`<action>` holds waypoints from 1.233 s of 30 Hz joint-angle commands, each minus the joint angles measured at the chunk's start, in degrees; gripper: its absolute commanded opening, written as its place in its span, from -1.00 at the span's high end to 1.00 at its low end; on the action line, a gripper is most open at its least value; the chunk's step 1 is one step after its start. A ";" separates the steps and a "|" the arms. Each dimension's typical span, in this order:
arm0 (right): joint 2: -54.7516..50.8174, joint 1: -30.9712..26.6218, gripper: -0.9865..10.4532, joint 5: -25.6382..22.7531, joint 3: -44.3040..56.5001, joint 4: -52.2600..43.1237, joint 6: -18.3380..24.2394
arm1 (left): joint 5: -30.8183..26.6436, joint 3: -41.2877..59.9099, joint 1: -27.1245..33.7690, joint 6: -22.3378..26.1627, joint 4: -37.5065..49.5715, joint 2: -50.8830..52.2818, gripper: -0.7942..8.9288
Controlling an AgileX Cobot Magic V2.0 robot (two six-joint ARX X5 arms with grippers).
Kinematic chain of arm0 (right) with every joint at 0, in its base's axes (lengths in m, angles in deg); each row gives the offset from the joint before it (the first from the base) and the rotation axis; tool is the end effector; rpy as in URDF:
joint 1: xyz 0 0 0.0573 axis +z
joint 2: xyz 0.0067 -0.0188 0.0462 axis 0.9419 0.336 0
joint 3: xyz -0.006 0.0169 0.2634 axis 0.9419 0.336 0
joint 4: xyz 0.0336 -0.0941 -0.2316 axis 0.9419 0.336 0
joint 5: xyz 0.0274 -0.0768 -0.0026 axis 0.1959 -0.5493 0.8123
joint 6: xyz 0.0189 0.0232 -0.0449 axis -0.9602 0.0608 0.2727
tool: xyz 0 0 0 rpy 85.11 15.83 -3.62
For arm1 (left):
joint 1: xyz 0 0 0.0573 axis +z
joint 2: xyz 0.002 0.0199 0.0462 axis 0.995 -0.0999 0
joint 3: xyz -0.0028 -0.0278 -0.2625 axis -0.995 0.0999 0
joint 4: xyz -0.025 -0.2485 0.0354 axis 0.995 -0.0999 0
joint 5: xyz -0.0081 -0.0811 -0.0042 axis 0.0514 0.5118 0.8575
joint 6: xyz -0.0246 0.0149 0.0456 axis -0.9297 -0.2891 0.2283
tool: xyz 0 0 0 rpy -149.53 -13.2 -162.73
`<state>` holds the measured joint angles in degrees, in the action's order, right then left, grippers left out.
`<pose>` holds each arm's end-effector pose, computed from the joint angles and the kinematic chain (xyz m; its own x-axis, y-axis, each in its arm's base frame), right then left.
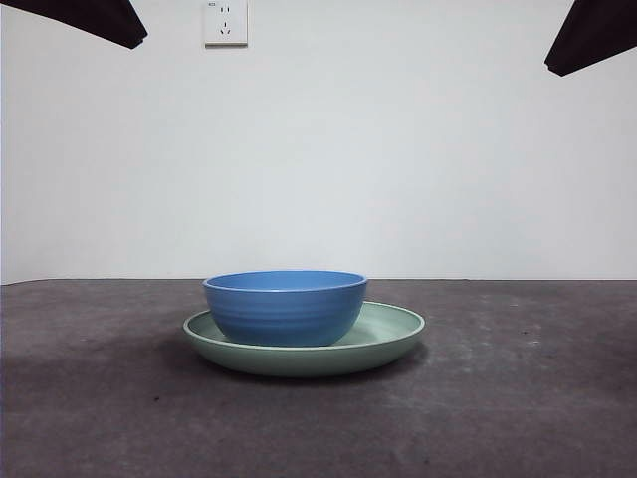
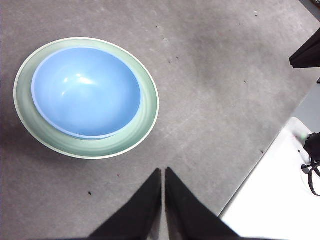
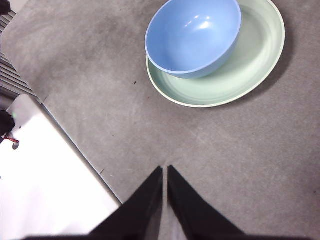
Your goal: Pick up the blue bowl, put it on the green plate, put it on desk
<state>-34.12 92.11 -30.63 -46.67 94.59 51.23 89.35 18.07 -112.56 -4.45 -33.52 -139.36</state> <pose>0.1449 0.0741 0.3027 0.3212 0.6904 -0.6483 -0.6127 0.6734 0.4137 0.1564 -0.0984 0.3214 0.3850 -0.6996 -0.6020 0.6877 0.6524 -0.3185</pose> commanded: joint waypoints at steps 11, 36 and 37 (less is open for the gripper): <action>0.37 0.26 0.81 0.07 -0.94 -0.59 0.66 | -7.32 5.62 12.22 7.61 22.73 16.28 0.82; 0.37 0.26 0.81 0.07 -0.94 -0.59 0.66 | -20.15 48.59 27.76 7.15 38.99 50.69 0.82; 0.37 0.26 0.81 0.07 -0.94 -0.59 0.66 | -20.17 49.42 27.76 7.15 38.45 51.41 0.82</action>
<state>-34.12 92.11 -30.63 -46.70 94.59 51.25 69.46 67.29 -84.87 2.79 4.23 -88.35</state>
